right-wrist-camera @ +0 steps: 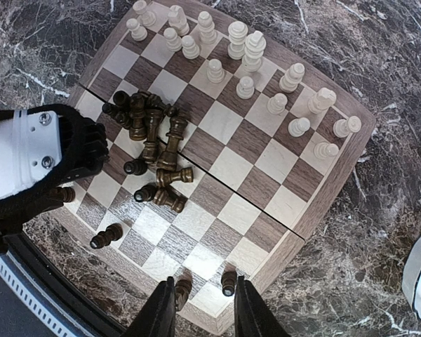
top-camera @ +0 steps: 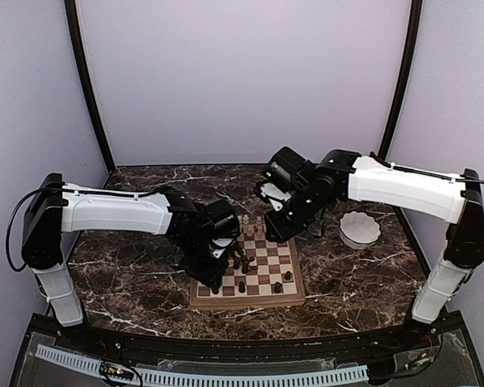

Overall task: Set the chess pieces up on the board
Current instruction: Place the knight at g8.

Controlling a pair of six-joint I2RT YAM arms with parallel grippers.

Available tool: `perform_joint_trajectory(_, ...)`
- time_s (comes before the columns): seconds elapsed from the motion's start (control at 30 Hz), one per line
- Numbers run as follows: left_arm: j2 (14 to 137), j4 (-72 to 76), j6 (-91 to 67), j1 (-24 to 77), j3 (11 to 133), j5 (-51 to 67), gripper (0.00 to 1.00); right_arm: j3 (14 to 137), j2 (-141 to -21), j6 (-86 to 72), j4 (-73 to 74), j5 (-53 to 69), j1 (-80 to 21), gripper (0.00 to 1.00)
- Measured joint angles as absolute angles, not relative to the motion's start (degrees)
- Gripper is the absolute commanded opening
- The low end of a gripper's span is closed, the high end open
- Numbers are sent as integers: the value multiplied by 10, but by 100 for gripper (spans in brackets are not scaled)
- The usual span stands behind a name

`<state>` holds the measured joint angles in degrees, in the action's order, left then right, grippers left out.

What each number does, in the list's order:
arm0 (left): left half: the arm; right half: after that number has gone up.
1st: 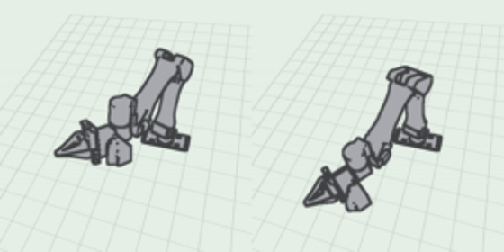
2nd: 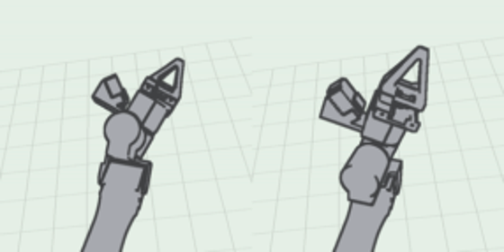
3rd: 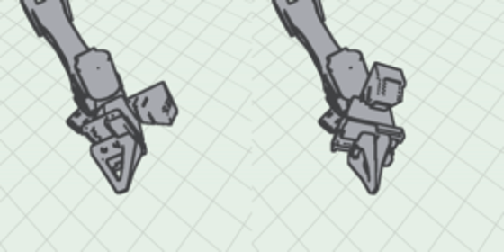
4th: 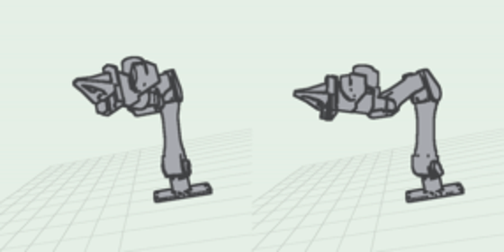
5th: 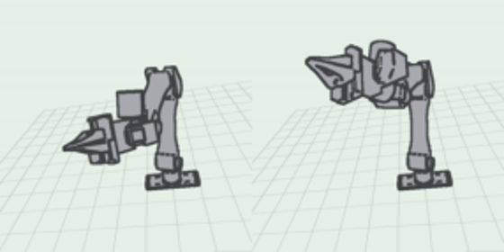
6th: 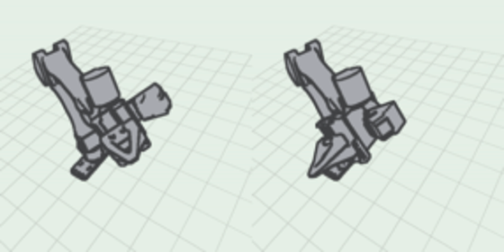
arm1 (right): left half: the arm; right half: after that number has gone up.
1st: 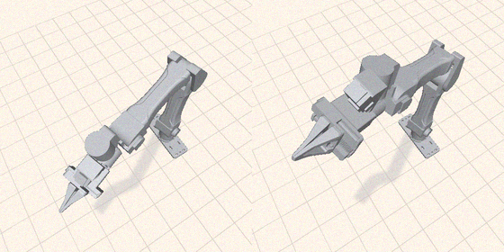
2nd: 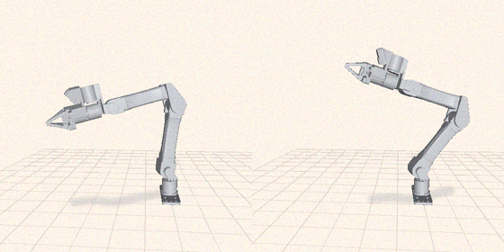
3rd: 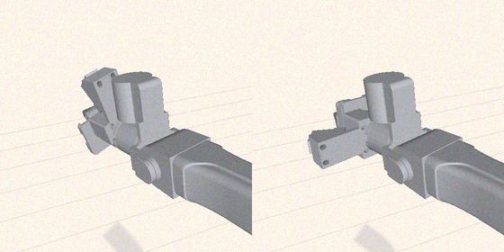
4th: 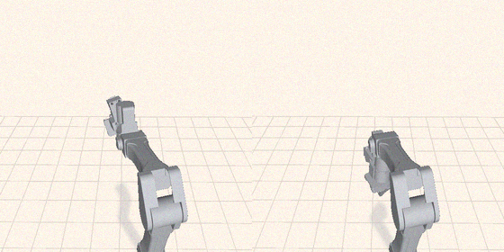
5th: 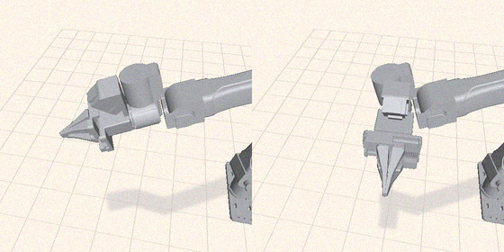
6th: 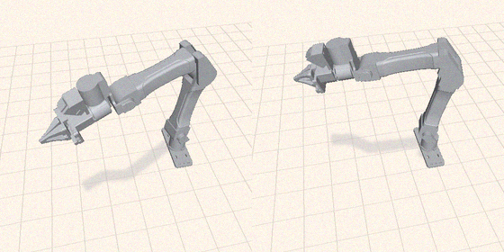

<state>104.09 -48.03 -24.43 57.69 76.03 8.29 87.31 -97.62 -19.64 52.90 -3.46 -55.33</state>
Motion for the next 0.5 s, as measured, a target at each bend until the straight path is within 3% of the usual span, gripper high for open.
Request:
perform_joint_trajectory(0.23, 1042, -481, -246, 578, 760, 81, 37, 873, -976, -196, 529, -36, -553, 31)
perform_joint_trajectory(0.33, 1042, -488, -241, 578, 764, 77, 48, 873, -976, -190, 529, -40, -548, 31)
perform_joint_trajectory(0.5, 1030, -512, -229, 578, 811, 48, 50, 874, -976, -182, 527, -39, -530, 29)
